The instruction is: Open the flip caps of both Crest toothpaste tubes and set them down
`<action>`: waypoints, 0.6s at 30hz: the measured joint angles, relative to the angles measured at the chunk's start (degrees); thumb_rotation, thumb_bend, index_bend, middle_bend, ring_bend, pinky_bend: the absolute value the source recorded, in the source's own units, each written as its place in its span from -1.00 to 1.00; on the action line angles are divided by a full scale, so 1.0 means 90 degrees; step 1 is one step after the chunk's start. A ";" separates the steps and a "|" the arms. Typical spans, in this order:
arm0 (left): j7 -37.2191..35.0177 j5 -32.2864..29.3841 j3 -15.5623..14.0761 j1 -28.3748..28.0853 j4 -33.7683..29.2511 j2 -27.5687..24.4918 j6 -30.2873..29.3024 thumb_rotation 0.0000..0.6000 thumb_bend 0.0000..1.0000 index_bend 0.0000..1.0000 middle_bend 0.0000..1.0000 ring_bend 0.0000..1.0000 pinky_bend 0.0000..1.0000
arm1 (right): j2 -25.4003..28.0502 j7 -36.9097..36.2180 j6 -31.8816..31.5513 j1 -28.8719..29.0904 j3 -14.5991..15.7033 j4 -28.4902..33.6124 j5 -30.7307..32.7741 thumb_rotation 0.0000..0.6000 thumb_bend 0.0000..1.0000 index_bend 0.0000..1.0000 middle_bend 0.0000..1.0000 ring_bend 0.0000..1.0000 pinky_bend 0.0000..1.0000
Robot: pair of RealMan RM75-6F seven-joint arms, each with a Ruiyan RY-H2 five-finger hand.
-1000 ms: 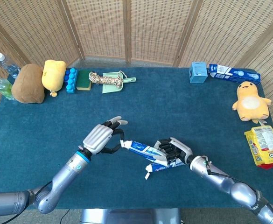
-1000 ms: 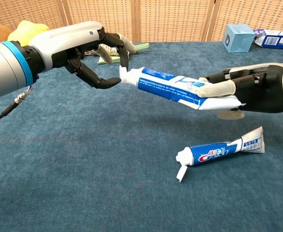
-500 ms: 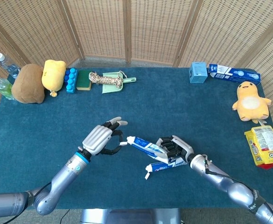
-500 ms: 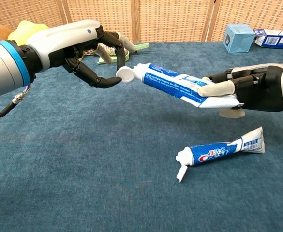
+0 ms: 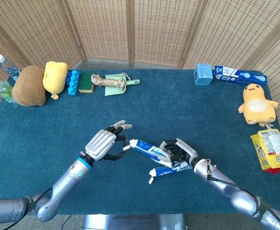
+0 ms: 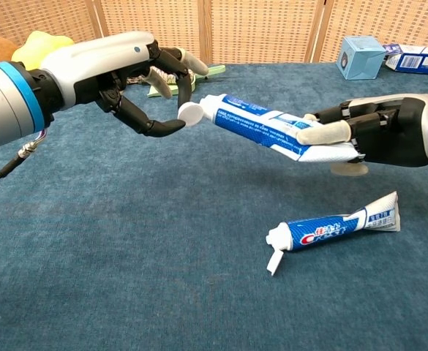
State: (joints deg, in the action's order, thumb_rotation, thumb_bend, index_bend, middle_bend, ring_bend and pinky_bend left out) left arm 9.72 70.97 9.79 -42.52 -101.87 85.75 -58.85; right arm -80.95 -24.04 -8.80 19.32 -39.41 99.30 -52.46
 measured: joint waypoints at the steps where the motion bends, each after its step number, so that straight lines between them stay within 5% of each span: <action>1: 0.0001 0.0002 -0.0007 0.0004 -0.0002 -0.0012 0.0003 1.00 -0.33 -0.08 -0.75 -0.92 -0.51 | 0.0012 -0.0030 -0.0012 0.0005 0.0013 0.0017 -0.0021 1.00 -0.07 0.81 0.43 0.53 0.71; 6: -0.0002 0.0109 -0.0028 0.0071 -0.0079 -0.0142 -0.0107 1.00 -0.33 -0.30 -0.77 -0.94 -0.52 | 0.0094 -0.0220 -0.0068 0.0011 0.0055 0.0089 -0.0141 1.00 -0.08 0.81 0.43 0.53 0.71; 18: -0.0086 0.0620 -0.0073 0.0661 -0.0641 -0.1048 -0.1012 1.00 -0.33 -0.37 -0.79 -0.97 -0.57 | 0.0271 -0.0563 -0.0095 -0.0049 0.0103 -0.0011 -0.0501 1.00 -0.09 0.80 0.42 0.50 0.68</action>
State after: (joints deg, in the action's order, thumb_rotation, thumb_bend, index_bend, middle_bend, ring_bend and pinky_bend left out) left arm 8.94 76.55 9.13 -36.57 -107.63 76.32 -67.96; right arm -78.51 -29.11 -9.66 18.88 -38.49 99.20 -56.97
